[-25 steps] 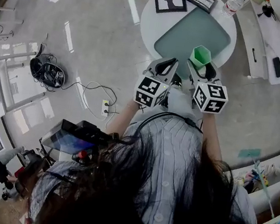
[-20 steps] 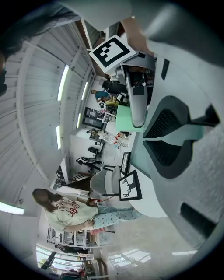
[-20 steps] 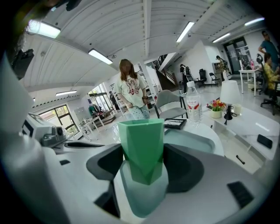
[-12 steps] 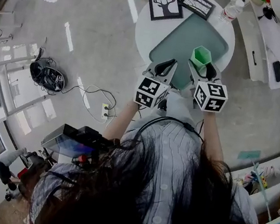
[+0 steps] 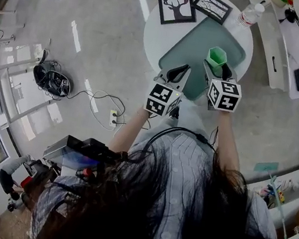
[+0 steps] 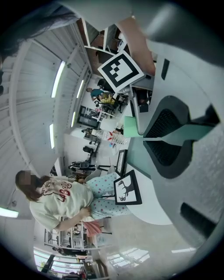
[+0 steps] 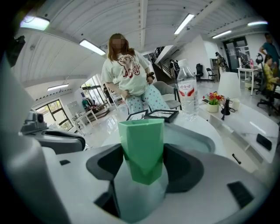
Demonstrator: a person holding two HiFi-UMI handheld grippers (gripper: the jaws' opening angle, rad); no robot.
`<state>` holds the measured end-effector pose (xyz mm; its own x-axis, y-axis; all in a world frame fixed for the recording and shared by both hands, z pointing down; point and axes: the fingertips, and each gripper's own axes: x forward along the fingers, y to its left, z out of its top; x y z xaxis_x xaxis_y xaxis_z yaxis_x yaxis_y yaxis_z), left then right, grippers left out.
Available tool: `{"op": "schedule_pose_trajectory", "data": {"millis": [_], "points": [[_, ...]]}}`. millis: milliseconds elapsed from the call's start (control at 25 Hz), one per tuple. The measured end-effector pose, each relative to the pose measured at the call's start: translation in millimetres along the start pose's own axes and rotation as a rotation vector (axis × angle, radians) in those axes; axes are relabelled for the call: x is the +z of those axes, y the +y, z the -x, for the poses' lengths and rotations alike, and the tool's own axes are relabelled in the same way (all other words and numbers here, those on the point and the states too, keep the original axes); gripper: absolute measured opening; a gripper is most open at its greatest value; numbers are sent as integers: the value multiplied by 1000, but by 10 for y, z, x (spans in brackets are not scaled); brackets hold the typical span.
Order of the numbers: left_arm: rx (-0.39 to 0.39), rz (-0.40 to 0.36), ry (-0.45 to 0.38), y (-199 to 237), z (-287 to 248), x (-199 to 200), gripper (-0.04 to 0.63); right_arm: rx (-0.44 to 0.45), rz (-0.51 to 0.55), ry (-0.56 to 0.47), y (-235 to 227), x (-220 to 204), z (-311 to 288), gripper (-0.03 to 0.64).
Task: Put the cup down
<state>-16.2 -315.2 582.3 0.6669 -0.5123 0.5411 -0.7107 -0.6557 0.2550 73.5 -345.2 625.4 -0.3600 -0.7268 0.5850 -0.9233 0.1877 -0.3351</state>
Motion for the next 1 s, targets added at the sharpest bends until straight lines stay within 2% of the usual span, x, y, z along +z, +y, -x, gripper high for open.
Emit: {"op": "schedule_pose_trajectory", "data": {"millis": [320,520,1000], "points": [[1,2,21,32,-50,-59,29,-36,15,34,-163,-94,-259,301],[14,10,23,56,-23,-89,29,-51,70,46,-239,-80,-391,301],[38,12,32,61,102,-154,29,-56,154,-16,-329,124,-650,301]]}}
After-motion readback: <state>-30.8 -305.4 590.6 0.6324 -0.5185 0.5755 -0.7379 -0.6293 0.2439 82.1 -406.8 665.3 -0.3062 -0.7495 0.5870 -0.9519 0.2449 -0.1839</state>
